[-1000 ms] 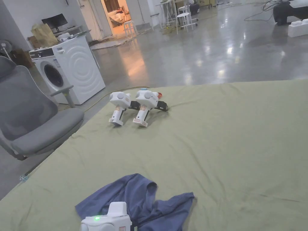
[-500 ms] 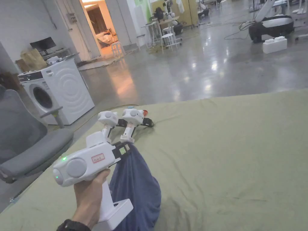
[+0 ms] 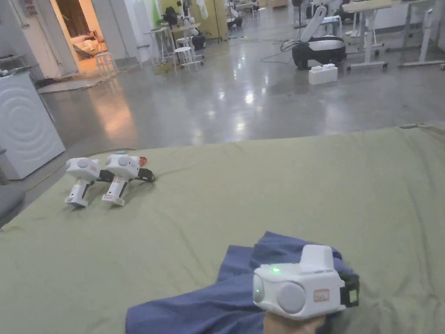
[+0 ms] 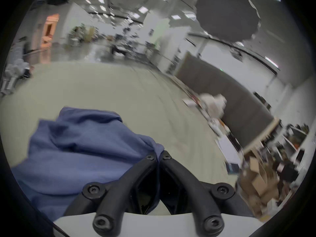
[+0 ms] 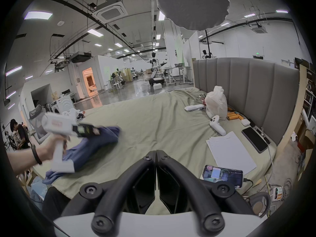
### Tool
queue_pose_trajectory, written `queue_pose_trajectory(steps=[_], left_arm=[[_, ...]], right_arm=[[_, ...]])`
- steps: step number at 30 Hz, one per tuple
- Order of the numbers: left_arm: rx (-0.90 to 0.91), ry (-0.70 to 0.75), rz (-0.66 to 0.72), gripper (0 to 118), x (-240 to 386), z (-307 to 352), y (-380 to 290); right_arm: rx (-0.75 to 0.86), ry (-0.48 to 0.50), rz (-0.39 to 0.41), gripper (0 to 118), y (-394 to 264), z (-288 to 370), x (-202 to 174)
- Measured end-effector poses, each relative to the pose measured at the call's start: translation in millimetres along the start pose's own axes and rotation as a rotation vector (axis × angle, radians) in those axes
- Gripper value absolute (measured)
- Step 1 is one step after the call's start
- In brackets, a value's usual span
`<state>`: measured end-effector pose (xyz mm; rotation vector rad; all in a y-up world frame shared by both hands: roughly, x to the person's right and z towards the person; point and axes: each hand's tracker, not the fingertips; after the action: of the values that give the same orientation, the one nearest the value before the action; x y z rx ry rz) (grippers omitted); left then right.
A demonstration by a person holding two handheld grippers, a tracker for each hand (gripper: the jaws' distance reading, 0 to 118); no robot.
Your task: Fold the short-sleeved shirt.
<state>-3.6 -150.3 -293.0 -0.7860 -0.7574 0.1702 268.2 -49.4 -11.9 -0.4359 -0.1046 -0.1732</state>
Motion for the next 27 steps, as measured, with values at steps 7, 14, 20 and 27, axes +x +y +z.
queue_pose_trajectory(steps=[7,14,20,27], left_arm=[[-0.16,-0.229,-0.141,0,120,-46,-91],[-0.155,-0.239,-0.153,71,112,-10,-112],[0.146,0.194,-0.288,86,65,127,-68],[0.586,0.544,-0.23,79,51,307,-62]], right_arm=[[-0.009,-0.061,-0.029,0,-12,22,14],[-0.043,-0.036,-0.023,0,-22,5,7],[0.031,0.065,0.002,0,-17,-3,-13],[0.202,0.131,0.154,0,5,6,-43]])
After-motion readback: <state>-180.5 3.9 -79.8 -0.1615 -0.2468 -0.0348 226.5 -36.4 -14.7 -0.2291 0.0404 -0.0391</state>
